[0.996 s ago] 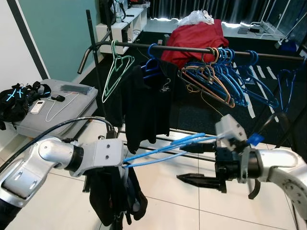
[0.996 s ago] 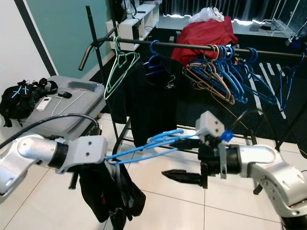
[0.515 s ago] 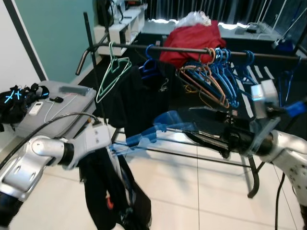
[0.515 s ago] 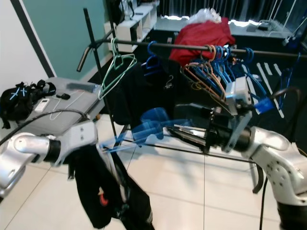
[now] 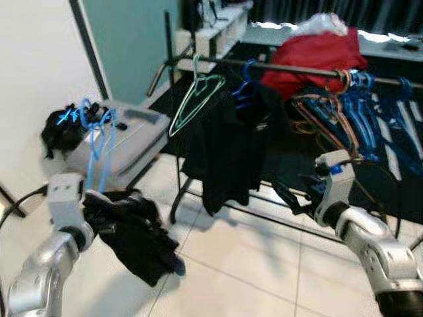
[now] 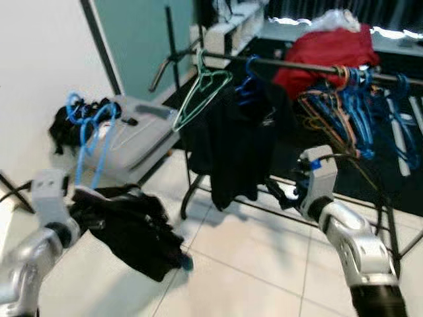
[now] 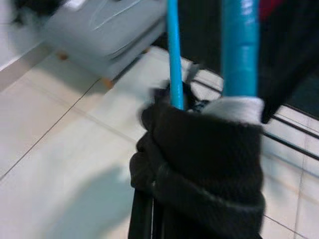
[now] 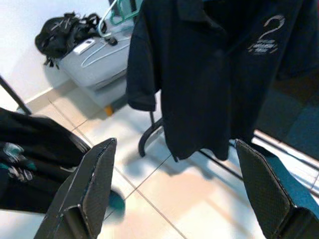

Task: Hang hanger

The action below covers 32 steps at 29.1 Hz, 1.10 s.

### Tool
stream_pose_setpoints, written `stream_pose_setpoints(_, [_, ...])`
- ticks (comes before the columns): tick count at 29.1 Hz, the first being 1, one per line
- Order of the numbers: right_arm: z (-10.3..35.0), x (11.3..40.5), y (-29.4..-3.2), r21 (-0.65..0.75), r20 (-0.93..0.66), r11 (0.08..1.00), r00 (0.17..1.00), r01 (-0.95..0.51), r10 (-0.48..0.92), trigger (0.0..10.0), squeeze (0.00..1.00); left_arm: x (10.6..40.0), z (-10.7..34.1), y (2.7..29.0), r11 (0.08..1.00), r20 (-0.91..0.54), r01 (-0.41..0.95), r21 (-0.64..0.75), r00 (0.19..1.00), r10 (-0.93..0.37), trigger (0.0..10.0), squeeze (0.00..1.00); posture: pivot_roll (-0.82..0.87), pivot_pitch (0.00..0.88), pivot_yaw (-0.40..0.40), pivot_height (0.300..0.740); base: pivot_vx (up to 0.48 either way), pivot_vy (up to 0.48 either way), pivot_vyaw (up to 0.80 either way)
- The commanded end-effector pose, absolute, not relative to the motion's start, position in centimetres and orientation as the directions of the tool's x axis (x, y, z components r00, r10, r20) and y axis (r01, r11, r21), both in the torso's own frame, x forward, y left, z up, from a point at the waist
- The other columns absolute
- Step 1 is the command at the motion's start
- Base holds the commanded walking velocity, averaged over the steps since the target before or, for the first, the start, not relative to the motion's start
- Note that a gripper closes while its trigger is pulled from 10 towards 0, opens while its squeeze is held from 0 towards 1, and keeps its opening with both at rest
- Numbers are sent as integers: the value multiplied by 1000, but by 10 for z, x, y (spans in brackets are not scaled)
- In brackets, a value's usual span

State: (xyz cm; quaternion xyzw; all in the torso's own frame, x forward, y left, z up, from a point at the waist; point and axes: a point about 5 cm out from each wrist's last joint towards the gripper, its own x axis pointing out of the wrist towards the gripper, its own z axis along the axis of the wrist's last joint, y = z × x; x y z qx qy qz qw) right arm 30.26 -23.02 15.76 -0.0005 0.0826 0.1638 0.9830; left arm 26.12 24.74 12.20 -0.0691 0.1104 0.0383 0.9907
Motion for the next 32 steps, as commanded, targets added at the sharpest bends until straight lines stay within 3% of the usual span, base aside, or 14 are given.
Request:
stream_pose_setpoints(1, [148,290,-217,57,-163,927,913,-370,375,10000,0,247,125,239,990,-129,-97,-100,988,84,10000,0,10,0,-11,735,0,0,675])
stream_pose_setpoints(6, [123,274,-191,85,-179,881,863,-465,472,10000,0,240,113,238,990,-89,-129,-51,988,124,10000,0,20,0,-14,735,0,0,675])
stream_pose_setpoints(14, [86,277,-202,66,-241,913,881,-403,406,10000,0,234,82,235,995,-206,-32,93,977,50,10000,0,78,0,-36,735,0,0,675])
stream_pose_setpoints(22, [77,282,-213,122,-245,936,904,-330,351,10000,0,220,70,228,995,-187,-47,-91,982,29,10000,0,124,0,-62,735,0,0,675])
stream_pose_setpoints(26, [79,283,-204,159,-205,929,909,-335,363,10000,0,231,69,216,980,-140,-9,-200,990,-19,10000,0,111,0,-36,735,0,0,677])
stream_pose_setpoints(32, [74,289,-202,165,-194,927,911,-336,365,10000,0,249,68,210,974,-112,3,-227,993,-29,10000,0,128,0,-36,735,0,0,675])
